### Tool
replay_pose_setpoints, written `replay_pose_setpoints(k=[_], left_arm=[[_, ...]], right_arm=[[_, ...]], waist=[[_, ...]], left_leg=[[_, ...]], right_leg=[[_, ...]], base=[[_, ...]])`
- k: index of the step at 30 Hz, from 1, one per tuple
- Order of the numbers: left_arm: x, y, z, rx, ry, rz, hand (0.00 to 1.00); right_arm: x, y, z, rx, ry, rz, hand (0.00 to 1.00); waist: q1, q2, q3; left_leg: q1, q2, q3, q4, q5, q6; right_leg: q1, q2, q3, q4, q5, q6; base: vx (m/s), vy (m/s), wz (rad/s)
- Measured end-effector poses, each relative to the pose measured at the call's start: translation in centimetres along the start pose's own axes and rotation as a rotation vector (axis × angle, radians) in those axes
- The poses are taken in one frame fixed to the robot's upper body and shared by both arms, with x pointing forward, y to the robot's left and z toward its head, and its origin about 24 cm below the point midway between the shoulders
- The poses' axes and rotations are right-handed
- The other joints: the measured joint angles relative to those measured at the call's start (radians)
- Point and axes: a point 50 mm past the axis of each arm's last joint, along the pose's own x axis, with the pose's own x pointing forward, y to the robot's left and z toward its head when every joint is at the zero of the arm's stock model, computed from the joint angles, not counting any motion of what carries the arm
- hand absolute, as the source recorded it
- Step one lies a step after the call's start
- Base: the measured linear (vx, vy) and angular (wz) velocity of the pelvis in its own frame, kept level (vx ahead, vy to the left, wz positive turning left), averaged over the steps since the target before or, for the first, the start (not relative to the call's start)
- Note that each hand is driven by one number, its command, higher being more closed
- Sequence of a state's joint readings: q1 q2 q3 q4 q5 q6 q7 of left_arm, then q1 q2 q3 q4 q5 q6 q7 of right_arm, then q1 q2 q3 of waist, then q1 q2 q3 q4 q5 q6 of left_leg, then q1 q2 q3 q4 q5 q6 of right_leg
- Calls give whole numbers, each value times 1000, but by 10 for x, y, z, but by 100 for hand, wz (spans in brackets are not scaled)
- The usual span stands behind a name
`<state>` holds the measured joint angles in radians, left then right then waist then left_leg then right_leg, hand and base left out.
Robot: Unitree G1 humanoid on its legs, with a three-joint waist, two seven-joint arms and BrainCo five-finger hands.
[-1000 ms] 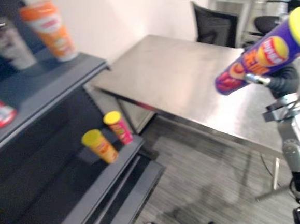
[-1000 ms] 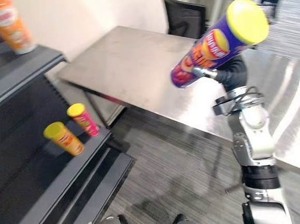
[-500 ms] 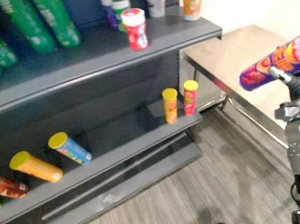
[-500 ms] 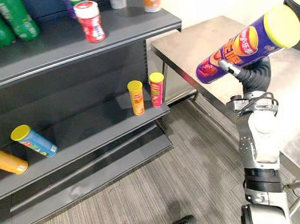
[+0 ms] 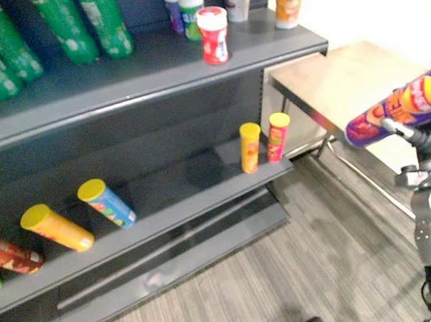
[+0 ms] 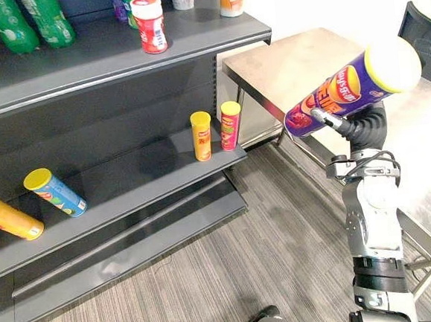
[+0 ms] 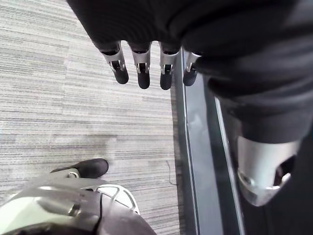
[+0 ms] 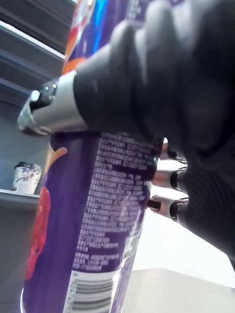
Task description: Put the gum and the chips on the shelf.
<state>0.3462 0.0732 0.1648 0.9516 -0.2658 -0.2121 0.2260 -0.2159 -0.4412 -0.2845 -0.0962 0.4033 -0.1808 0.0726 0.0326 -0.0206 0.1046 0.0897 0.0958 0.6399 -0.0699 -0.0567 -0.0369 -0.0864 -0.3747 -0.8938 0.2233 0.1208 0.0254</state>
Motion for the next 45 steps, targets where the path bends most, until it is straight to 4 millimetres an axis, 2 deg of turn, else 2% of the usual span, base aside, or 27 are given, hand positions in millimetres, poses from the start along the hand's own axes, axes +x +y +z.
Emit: replay_pose_setpoints(k=[4, 7, 8, 10, 11, 12, 13, 14, 15, 16, 18, 21, 25, 29, 33, 35, 37, 41, 42, 45], left_arm=[[-1, -7, 3, -25, -23, -23, 0], [-1, -10, 11, -64, -54, -29, 0], [0, -10, 13, -71, -57, -26, 0], [1, -9, 18, -62, -74, -30, 0], [1, -10, 20, -49, -79, -40, 0], [2, -12, 23, -26, -84, -54, 0], [3, -12, 25, -20, -89, -56, 0], [4, -11, 25, -15, -84, -54, 0], [5, -6, 25, -9, -80, -43, 0], [5, -9, 23, -5, -69, -50, 0], [5, -12, 27, 2, -85, -69, 0], [6, -14, 31, -1, -90, -74, 0], [5, -15, 30, 2, -91, -79, 0], [5, -15, 31, 6, -95, -80, 0], [5, -15, 30, 17, -96, -83, 0], [5, -15, 29, 18, -94, -83, 0], [5, -15, 30, 21, -95, -84, 0], [6, -13, 32, 67, -112, -97, 0], [6, -13, 32, 68, -112, -98, 0], [6, -13, 34, 74, -117, -103, 0]], right_arm=[[5, 24, 1, 38, -12, 169, 100], [1, 51, -9, 99, 34, 328, 100], [-3, 61, -14, 127, 66, 375, 100], [-10, 73, -21, 159, 99, 430, 100], [-18, 77, -24, 175, 117, 443, 100], [-28, 79, -25, 194, 130, 438, 100], [-32, 80, -24, 198, 132, 437, 100], [-35, 83, -25, 210, 134, 440, 100], [-36, 86, -26, 222, 137, 443, 100], [-36, 88, -26, 226, 135, 444, 100], [-36, 90, -25, 231, 123, 449, 100], [-37, 89, -28, 232, 135, 441, 100], [-37, 88, -28, 239, 137, 421, 100], [-43, 85, -31, 238, 153, 405, 100], [-56, 81, -38, 237, 205, 392, 100], [-58, 80, -38, 237, 211, 394, 100], [-60, 80, -39, 237, 217, 390, 100], [-64, 79, -41, 239, 234, 377, 100], [-65, 79, -41, 239, 234, 377, 100], [-66, 79, -41, 240, 234, 376, 100]], waist=[[1, 4, 14], [6, -6, 36], [8, -11, 43], [12, -26, 60], [11, -22, 72], [6, -14, 76], [2, -17, 80], [1, -35, 90], [13, -48, 97], [25, -38, 92], [32, -23, 95], [41, -27, 102], [29, -28, 105], [25, -31, 104], [14, -32, 104], [-1, -33, 104], [-3, -33, 103], [-16, -44, 97], [-28, -44, 97], [-32, -43, 95]], left_leg=[[-14, 6, -2, 44, -8, 5], [-34, 1, -32, 109, -36, 23], [-33, -3, -56, 126, -51, 31], [-35, -21, -123, 163, -84, 49], [-39, -21, -190, 190, -99, 62], [-79, -5, -258, 225, -120, 68], [-96, -4, -286, 244, -124, 70], [-109, -18, -323, 262, -126, 73], [-112, -40, -338, 284, -134, 72], [-120, -34, -342, 307, -145, 64], [-163, -20, -339, 353, -147, 60], [-172, 11, -317, 379, -160, 38], [-135, 43, -302, 350, -165, 18], [-121, 23, -297, 295, -146, 5], [-105, 11, -310, 213, -88, -5], [-93, 6, -320, 170, -60, -10], [-73, 0, -320, 123, -33, -15], [-63, -6, -336, 65, 6, -27], [-63, -2, -348, 61, 8, -29], [-78, 21, -349, 113, -11, -43]], right_leg=[[1, -9, 0, 10, -1, -1], [1, -70, 2, 100, -1, -1], [1, -105, 30, 159, -1, -1], [-15, -136, 184, 244, 14, -20], [-64, -130, 363, 313, 26, -51], [-89, -57, 528, 315, -74, 19], [-90, -21, 575, 301, -111, 24], [-87, 15, 597, 257, -112, 25], [-82, 28, 579, 216, -109, 20], [-64, 31, 591, 191, -101, 40], [-44, 56, 600, 120, -99, 42], [-11, 95, 597, 33, -90, 56], [19, 130, 596, 0, -93, 60], [24, 126, 599, -20, -123, 91], [25, 131, 597, -42, -133, 89], [27, 132, 593, -43, -137, 83], [27, 135, 593, -43, -144, 83], [19, 136, 579, -29, -195, 89], [19, 137, 570, -13, -214, 87], [2, 145, 568, 31, -258, 77]], base=[[120, -46, 5], [52, 22, 40], [45, 53, 69], [50, 68, 91], [54, 0, 132], [46, -22, 150], [57, -59, 151], [57, -21, 112], [76, -14, 80], [50, 7, 33], [23, 9, 4], [-1, -60, -27], [-25, -83, -20], [-77, -73, -7], [-29, -81, 9], [-21, -76, 14], [-18, -69, 7], [2, -74, 14], [24, -86, 25], [58, -101, 8]])
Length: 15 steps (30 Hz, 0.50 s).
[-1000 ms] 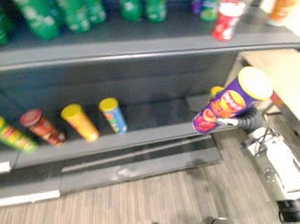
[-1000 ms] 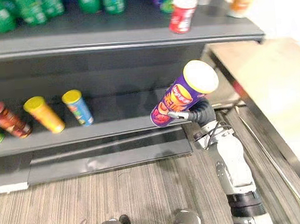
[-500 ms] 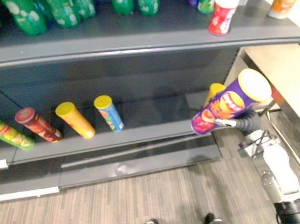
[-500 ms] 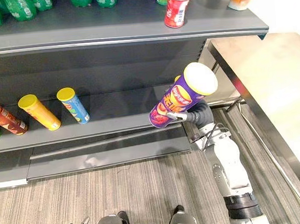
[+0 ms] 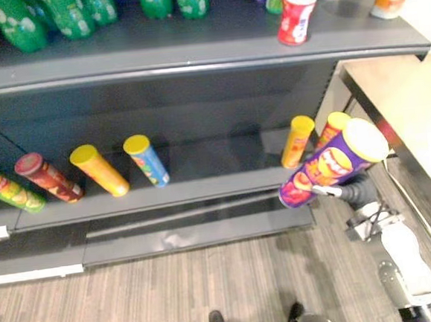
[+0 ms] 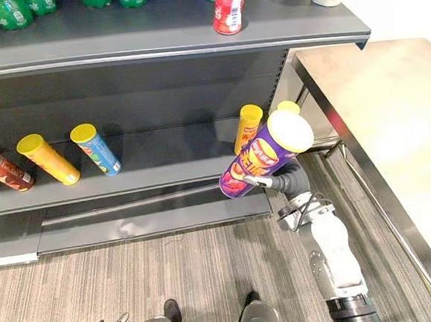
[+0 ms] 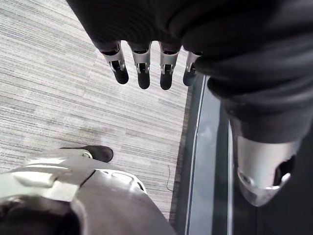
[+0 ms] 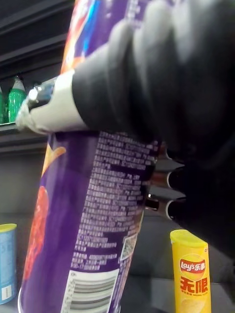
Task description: Put the gum and the chips on the shelf.
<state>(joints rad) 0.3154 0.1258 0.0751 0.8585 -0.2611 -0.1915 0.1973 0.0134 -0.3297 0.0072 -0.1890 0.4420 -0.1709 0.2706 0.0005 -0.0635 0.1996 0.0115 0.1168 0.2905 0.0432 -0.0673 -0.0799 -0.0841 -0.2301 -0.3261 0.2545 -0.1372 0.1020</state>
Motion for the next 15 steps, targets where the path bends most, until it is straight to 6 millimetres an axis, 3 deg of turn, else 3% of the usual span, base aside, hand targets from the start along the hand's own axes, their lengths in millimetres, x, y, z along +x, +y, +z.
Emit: replay_pose_setpoints(k=[2, 4, 6, 8, 10, 13, 15], left_arm=[[0, -1, 1, -9, -6, -11, 0], [0, -4, 0, -41, -2, -16, 0], [-1, -6, -2, -52, 4, -18, 0], [-1, -6, -1, -37, -9, -35, 0], [-1, -8, -1, -25, -14, -50, 0], [-2, -9, -2, -7, -19, -58, 0], [-5, -10, -7, 11, -7, -68, 0]], right_arm=[[-3, 2, -2, 5, 9, 5, 100], [-3, 3, -3, 3, 14, 11, 100], [-3, 3, -2, 3, 13, 20, 100], [-3, 3, -2, 0, 10, 20, 100], [-3, 3, -3, 2, 16, 9, 100], [-3, 6, -5, 5, 22, 20, 100], [-4, 7, -6, 5, 24, 30, 100]], waist=[[0, 7, -1], [3, 18, 4], [3, 29, 1], [-4, 17, 5], [-8, 21, 9], [-9, 28, 9], [-10, 46, 5]], left_leg=[[-104, 58, -1, 229, -59, 6], [-176, 104, -30, 428, -51, 20], [-157, 104, -33, 439, -31, 22], [-168, 94, -47, 450, 14, 6], [-166, 90, -78, 395, -21, -11], [-163, 104, -111, 277, -12, -44], [-143, 119, -103, 207, 12, -58]], right_leg=[[-13, 22, 4, 19, -44, -9], [-8, 35, 28, 54, -57, -21], [3, 32, 46, 78, -71, -28], [8, 9, 63, 74, -76, -38], [25, 2, 75, 60, -79, -41], [58, -10, 94, 68, -104, -23], [65, -10, 120, 98, -134, 12]], base=[[74, -139, -10], [83, -161, -32], [112, -90, -34], [93, -67, -18], [59, -42, -9], [82, 60, -19], [94, 227, -39]])
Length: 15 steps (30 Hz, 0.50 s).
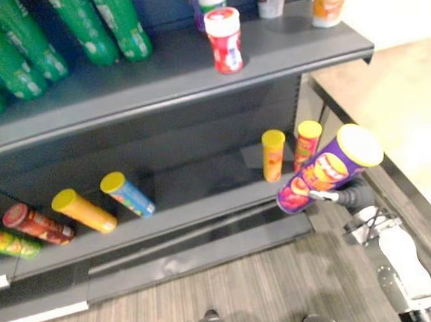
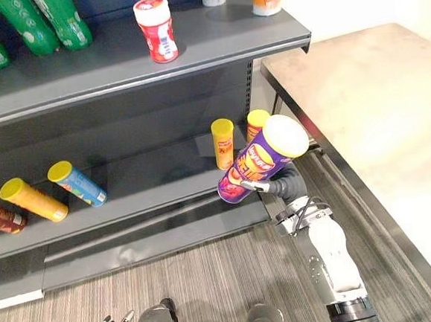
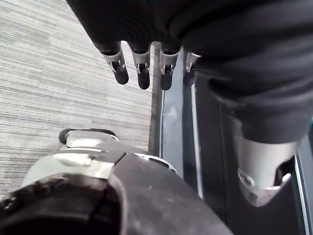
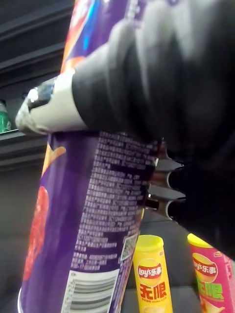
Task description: Put the gum and the chips on the shelf.
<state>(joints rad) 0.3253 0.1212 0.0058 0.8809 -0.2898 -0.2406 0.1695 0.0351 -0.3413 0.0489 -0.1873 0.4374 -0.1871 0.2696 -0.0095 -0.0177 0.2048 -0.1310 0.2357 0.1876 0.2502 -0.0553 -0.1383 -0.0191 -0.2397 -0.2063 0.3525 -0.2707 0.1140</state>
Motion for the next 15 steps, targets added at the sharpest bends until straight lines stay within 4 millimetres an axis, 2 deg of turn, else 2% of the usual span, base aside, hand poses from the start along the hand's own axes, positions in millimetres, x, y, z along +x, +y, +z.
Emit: replay_pose_setpoints(k=[2, 3, 5, 6, 7, 9, 11, 12, 13, 15], left_arm=[[-2, -1, -4, 11, 13, -7, 0], [0, 8, -2, 34, 11, -4, 0], [2, 12, 0, 53, 14, -4, 0], [4, 11, 1, 55, 15, -7, 0], [4, 10, 2, 54, 14, -11, 0], [4, 9, 2, 50, 13, -16, 0], [4, 8, 4, 47, 6, -17, 0], [4, 8, 4, 46, 4, -16, 0], [5, 8, 7, 45, -6, -15, 0], [7, 6, 11, 44, -17, -15, 0]], right_arm=[[-3, -3, 1, -12, -3, -10, 100], [-7, -2, -3, 13, 0, -39, 100], [-14, 0, -7, 25, 13, -55, 100], [-17, 0, -9, 26, 25, -60, 100], [-17, 0, -9, 28, 27, -60, 100], [-14, 4, -8, 39, 6, -47, 100], [-8, 6, -5, 41, -19, -22, 100], [-4, 8, -4, 43, -30, -6, 100], [7, 14, 1, 57, -72, 26, 100], [17, 22, 4, 70, -99, 61, 100]], waist=[[-11, 16, -9], [-11, -17, -20], [-13, -60, -27], [-11, -57, -26], [-11, -53, -27], [-2, -47, -26], [16, -38, -21], [17, -41, -23], [18, -42, -24], [19, -42, -24]], left_leg=[[18, -14, 25, -30, 8, 0], [25, -61, 54, -22, -2, 5], [25, -116, 81, -15, -40, 40], [29, -129, 93, -19, -49, 56], [35, -132, 104, -25, -53, 64], [83, -141, 151, -61, -64, 87], [118, -137, 190, -81, -72, 101], [123, -135, 198, -88, -74, 104], [135, -125, 216, -106, -75, 105], [134, -109, 226, -111, -75, 105]], right_leg=[[6, -3, 20, 4, -15, 28], [2, -54, 44, 7, -12, 58], [10, -101, 56, -22, 37, 90], [-3, -113, 56, -18, 100, 61], [-14, -117, 56, -8, 130, 42], [-46, -133, 19, 28, 245, -30], [-57, -137, -21, 31, 288, -33], [-62, -129, -29, 31, 288, -30], [-69, -96, -56, 11, 284, -26], [-66, -56, -87, -44, 278, -35]], base=[[148, 362, -34], [176, 387, -29], [182, 348, -23], [172, 348, -21], [169, 379, -29], [190, 413, -45], [110, 236, -52], [93, 157, -57], [95, 118, -41], [67, 15, -28]])
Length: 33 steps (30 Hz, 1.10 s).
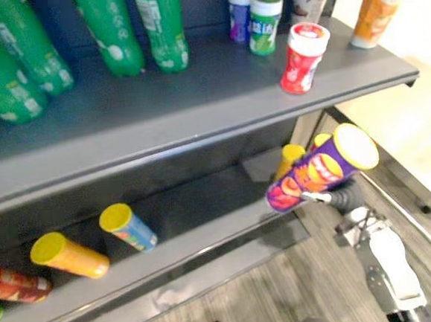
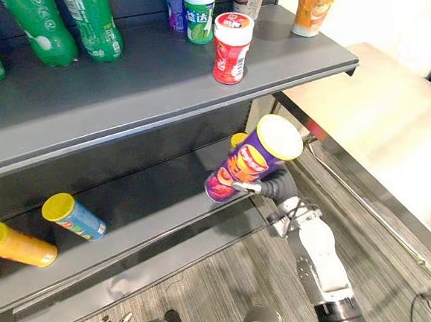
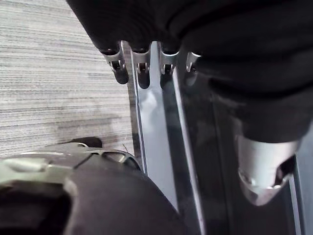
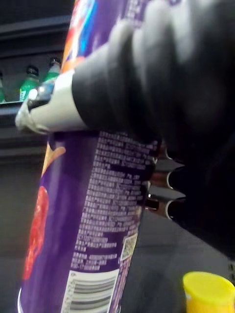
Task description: Put the gum and the chips on the shelf.
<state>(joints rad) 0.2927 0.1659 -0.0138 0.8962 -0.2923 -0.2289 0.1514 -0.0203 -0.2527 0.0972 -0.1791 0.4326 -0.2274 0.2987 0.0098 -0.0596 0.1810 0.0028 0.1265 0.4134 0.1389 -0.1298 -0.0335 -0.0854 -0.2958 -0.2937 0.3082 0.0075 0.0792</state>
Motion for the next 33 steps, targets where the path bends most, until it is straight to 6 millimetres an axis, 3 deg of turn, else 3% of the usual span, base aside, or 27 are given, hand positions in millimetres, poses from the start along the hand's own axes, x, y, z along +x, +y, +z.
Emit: replay_pose_setpoints(k=[3, 6, 12, 16, 20, 25, 29, 33], left_arm=[[4, -4, 9, -5, -17, -2, 0], [4, -6, 10, -28, -18, 21, 0], [3, -8, 9, -38, -18, 48, 0], [3, -9, 10, -43, -29, 58, 0], [2, -11, 11, -49, -46, 58, 0], [3, -16, 16, -27, -76, 35, 0], [9, -27, 43, -18, -167, -7, 0], [11, -59, 81, -58, -294, -100, 0]], right_arm=[[2, 4, -2, 8, 5, 9, 100], [4, 3, -6, 11, 18, 3, 100], [2, 16, -15, 43, 57, 56, 100], [-3, 35, -27, 61, 118, 124, 100], [-6, 45, -36, 66, 161, 135, 100], [-1, 59, -48, 33, 210, 168, 100], [17, 61, -60, -21, 239, 163, 100], [56, 58, -55, -80, 189, 141, 100]], waist=[[24, -11, -7], [23, 10, 0], [24, 14, -2], [30, 15, -2], [31, 34, -1], [35, 41, -3], [53, 51, 21], [80, 69, 77]], left_leg=[[-19, 9, 10, 6, 4, -6], [-33, 36, 8, 5, 16, -26], [-16, 62, -18, -74, 88, -63], [-15, 43, -42, -151, 151, -67], [4, 42, -58, -234, 218, -70], [-58, 41, -98, -239, 233, -64], [-114, 30, -137, -233, 261, -57], [-158, 9, -170, -233, 283, -45]], right_leg=[[31, 34, 3, -98, 6, -1], [51, 71, -4, -158, 7, 0], [102, 120, -43, -246, 4, 4], [105, 122, -58, -285, -24, 44], [105, 142, -86, -289, -27, 41], [52, 134, -103, -270, -36, 39], [-2, 112, -135, -208, -36, 31], [-64, 75, -152, -118, -65, 31]], base=[[46, -94, -13], [23, -128, -2], [-14, -123, 11], [-89, -83, 15], [-109, -37, 17], [-79, 8, 15], [-20, 26, 31], [-43, 28, 21]])
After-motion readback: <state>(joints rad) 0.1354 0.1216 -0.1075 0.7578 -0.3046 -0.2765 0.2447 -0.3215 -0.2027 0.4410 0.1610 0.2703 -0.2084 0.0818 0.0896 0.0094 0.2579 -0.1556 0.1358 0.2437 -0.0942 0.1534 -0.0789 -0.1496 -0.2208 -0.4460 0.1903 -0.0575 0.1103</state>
